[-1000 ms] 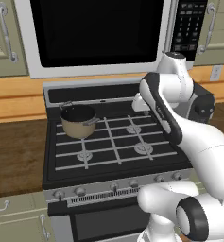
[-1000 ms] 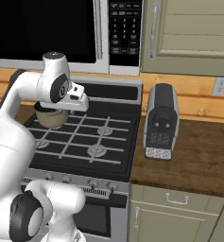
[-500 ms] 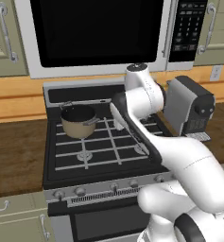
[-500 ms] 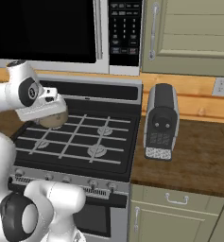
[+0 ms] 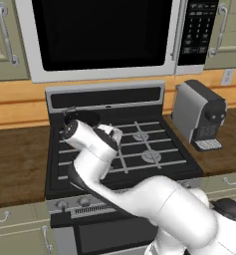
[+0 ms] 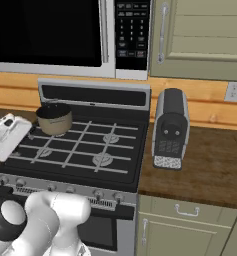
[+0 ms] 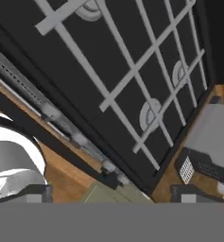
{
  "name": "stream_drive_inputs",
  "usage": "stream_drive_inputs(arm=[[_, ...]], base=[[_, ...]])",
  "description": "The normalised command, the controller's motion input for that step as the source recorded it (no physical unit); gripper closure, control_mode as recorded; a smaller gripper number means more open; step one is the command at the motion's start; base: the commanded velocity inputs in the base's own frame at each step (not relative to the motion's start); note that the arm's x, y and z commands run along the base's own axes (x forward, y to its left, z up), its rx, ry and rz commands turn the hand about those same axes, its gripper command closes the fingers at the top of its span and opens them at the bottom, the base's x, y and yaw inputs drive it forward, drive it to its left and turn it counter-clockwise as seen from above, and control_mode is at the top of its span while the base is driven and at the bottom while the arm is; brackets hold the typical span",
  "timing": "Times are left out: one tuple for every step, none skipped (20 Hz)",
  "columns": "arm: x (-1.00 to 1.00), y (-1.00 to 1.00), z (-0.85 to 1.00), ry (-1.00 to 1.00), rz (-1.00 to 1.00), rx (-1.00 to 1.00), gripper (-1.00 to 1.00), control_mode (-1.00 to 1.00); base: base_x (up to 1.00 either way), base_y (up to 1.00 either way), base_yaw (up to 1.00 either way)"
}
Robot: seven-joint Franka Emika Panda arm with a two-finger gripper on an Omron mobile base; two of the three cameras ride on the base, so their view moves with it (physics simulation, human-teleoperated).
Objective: Turn off the rear left burner of the stove.
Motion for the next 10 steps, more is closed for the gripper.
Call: stream_drive_inputs(arm=[[-0.13, 1.0, -0.73, 0.05, 0.32, -0.57, -1.0, -1.0], [-0.18, 1.0, -0.8, 0.03, 0.33, -0.57, -1.0, -1.0], [-0.24, 1.0, -0.83, 0.02, 0.35, -0.57, -1.0, -1.0], [-0.26, 1.0, -0.87, 0.01, 0.36, -0.58, -1.0, -1.0], [-0.26, 1.0, -0.91, 0.0, 0.36, -0.58, -1.0, -1.0], [-0.28, 1.0, -0.91, 0.0, 0.37, -0.6, -1.0, -1.0], [-0.25, 1.0, -0.91, 0.0, 0.38, -0.58, -1.0, -1.0], [-0.29, 1.0, -0.92, 0.0, 0.37, -0.58, -1.0, -1.0], [-0.2, 1.0, -0.95, 0.01, 0.36, -0.54, -1.0, -1.0], [-0.15, 0.94, -0.97, 0.01, 0.35, -0.52, -1.0, -1.0]], base=[[0.0, 0.0, 0.0], [0.0, 0.0, 0.0], [0.0, 0.0, 0.0], [0.0, 0.0, 0.0], [0.0, 0.0, 0.0], [0.0, 0.0, 0.0], [0.0, 0.0, 0.0], [0.0, 0.0, 0.0], [0.0, 0.0, 0.0], [0.0, 0.0, 0.0]])
